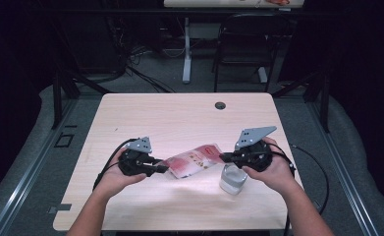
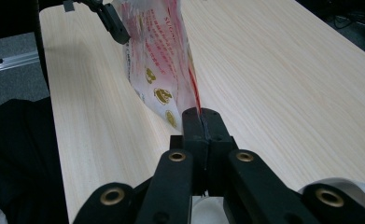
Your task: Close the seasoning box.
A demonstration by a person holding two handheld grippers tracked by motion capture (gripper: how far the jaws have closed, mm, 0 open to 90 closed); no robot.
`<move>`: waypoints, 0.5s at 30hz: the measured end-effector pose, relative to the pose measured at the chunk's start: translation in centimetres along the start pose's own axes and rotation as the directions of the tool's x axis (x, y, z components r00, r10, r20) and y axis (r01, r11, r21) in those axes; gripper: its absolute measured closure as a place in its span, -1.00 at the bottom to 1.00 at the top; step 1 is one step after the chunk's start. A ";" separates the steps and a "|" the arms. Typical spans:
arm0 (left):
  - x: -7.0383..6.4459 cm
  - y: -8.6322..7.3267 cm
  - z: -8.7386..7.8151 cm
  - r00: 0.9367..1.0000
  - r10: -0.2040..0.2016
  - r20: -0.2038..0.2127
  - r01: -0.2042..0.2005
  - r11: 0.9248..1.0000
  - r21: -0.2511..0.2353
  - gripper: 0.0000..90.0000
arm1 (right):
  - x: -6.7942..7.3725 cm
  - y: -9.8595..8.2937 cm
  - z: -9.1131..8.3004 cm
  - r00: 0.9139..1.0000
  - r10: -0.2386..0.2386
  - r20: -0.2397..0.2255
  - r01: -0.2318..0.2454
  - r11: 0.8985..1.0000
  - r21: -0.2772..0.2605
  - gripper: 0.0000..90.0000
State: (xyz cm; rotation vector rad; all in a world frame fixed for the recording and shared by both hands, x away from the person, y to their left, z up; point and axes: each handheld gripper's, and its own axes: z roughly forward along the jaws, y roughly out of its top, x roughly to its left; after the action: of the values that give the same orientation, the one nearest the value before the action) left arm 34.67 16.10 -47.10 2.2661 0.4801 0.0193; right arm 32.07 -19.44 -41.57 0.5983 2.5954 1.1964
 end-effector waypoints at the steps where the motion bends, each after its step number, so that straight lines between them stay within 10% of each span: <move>1: 0.0 -0.1 0.0 1.000 -0.001 0.000 0.001 1.000 0.004 0.67 | 0.0 0.0 0.1 1.000 -0.003 0.001 0.003 1.000 0.005 1.00; 15: 1.0 -2.1 0.9 0.999 -0.024 -0.022 0.024 1.000 0.013 0.65 | 0.3 0.7 2.2 1.000 -0.013 0.001 0.013 0.999 0.047 1.00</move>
State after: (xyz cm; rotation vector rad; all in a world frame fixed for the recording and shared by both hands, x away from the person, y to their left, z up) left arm 35.03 17.12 -49.37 2.2746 0.5207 0.0292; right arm 32.81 -17.41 -42.45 0.5898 2.6289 1.1333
